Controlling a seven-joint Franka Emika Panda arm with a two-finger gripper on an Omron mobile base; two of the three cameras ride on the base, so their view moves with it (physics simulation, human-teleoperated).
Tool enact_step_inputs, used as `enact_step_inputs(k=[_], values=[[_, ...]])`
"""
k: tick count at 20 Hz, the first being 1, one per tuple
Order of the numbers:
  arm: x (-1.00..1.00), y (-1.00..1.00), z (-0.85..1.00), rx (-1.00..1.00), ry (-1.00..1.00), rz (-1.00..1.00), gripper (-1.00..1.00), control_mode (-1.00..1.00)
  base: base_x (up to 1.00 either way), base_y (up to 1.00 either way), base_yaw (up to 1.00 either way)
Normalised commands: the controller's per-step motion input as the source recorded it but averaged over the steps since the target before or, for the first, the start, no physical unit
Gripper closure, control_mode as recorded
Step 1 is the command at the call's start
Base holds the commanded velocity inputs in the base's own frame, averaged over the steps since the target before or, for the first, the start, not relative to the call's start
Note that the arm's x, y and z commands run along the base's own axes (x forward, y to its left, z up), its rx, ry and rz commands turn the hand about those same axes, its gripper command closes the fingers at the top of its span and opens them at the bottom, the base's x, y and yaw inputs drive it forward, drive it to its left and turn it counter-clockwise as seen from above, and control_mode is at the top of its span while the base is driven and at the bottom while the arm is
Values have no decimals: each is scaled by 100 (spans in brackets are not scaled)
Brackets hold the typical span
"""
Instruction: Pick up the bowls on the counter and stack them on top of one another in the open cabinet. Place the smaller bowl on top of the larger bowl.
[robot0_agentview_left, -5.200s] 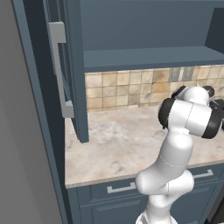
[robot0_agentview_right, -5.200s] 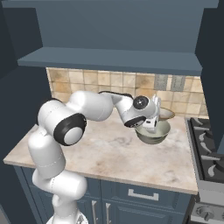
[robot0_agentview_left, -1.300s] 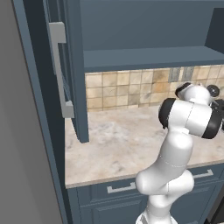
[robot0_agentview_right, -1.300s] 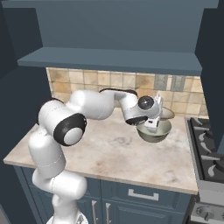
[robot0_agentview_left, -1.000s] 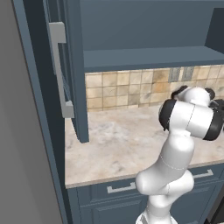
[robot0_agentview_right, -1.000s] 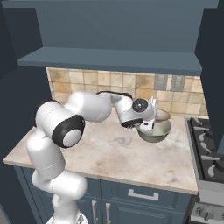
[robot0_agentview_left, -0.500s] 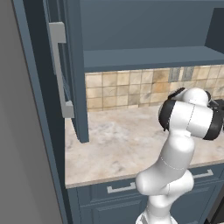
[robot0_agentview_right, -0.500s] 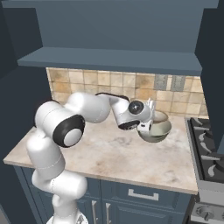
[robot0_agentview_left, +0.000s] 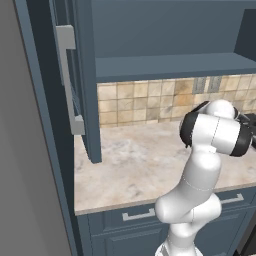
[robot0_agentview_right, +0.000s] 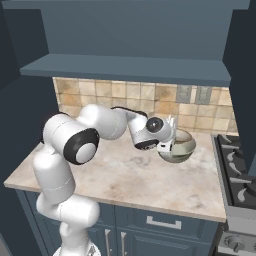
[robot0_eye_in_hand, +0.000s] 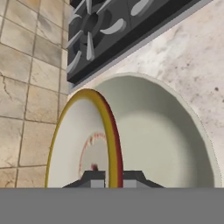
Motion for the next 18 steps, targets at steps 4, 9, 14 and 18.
enact_step_inputs(k=[4, 9, 14, 18], values=[[0, 0, 0, 0, 0, 0, -100, -100, 0, 0, 0], [1, 0, 0, 0, 0, 0, -100, -100, 0, 0, 0], [11, -2, 14, 3, -1, 0, -100, -100, 0, 0, 0], [14, 0, 42, 2, 0, 0, -100, -100, 0, 0, 0]])
